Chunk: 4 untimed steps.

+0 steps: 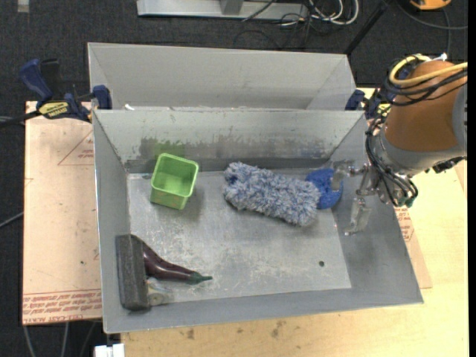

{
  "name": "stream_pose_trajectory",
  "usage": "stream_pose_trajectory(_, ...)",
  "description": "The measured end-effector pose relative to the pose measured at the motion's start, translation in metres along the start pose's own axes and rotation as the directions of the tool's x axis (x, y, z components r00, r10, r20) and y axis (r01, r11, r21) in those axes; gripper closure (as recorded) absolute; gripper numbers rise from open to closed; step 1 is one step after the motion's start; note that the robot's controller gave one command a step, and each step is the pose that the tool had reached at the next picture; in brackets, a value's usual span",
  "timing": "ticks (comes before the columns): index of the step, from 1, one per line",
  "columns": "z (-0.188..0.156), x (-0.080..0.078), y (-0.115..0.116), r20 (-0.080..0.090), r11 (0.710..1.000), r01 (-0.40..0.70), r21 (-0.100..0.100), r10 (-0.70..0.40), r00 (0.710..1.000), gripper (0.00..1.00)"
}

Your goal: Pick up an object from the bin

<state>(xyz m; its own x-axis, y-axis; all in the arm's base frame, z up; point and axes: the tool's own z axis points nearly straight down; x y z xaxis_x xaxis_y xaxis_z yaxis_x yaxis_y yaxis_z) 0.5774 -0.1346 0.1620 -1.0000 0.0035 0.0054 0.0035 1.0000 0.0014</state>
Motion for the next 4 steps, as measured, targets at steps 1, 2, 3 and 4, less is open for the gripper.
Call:
stream_pose_trajectory(1, -0.005, -0.001, 0.001, 0.007, 1.000, 0.003, 0.001, -0.003, 1.000, 0.00)
stream_pose_trajectory(2, 0.037, -0.059, 0.043, 0.016, 0.999, 0.050, 0.004, -0.050, 0.999, 0.00)
stream_pose_trajectory(3, 0.062, -0.070, 0.056, 0.010, 1.000, 0.021, -0.003, -0.021, 1.000, 0.00)
stream_pose_trajectory(4, 0.092, -0.005, 0.074, 0.007, 1.000, -0.030, 0.001, 0.030, 1.000, 1.00)
